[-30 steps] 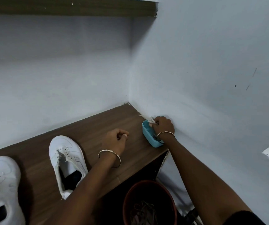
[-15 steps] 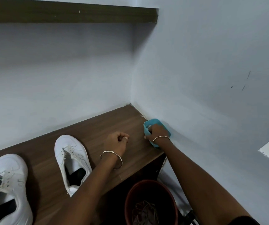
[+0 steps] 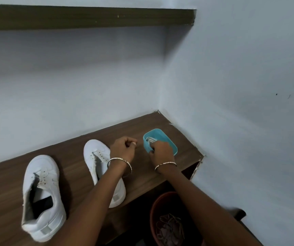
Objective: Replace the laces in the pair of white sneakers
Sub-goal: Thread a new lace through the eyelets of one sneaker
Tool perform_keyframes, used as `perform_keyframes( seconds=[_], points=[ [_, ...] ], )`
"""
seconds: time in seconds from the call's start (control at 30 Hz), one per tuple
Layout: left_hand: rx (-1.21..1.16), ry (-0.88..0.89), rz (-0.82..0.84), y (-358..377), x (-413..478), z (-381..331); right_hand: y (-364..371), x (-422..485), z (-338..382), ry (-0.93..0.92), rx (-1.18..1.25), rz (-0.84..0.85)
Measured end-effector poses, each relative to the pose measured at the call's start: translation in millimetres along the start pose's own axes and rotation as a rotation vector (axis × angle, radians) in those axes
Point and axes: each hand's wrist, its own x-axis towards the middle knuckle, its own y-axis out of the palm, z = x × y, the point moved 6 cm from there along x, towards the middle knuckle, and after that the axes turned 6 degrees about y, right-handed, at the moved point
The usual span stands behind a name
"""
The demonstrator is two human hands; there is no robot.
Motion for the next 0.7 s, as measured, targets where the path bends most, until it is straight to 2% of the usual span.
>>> perform_keyframes(
  seconds=[0.17,0.53,0.63,0.7],
  points=[
    [0.238,-0.049,0.122,-12.3,-9.5,14.7,30.8,-32.1,30.3,-0.013,-0.008,0.051],
    [0.404,-0.079,0.253,-10.7,-10.6,38.2,62.6,-52.6,40.9,-0.016,0.015,0.174],
    [0.395,-0.073,0.233,-14.4,-9.1,35.4,53.7,-48.2,36.2,-0.015,0.084,0.203],
    [0.348,-0.075,0.193,-18.4,-8.8,34.5,35.0,-39.5,30.1,0.005,0.156,0.149]
  ],
)
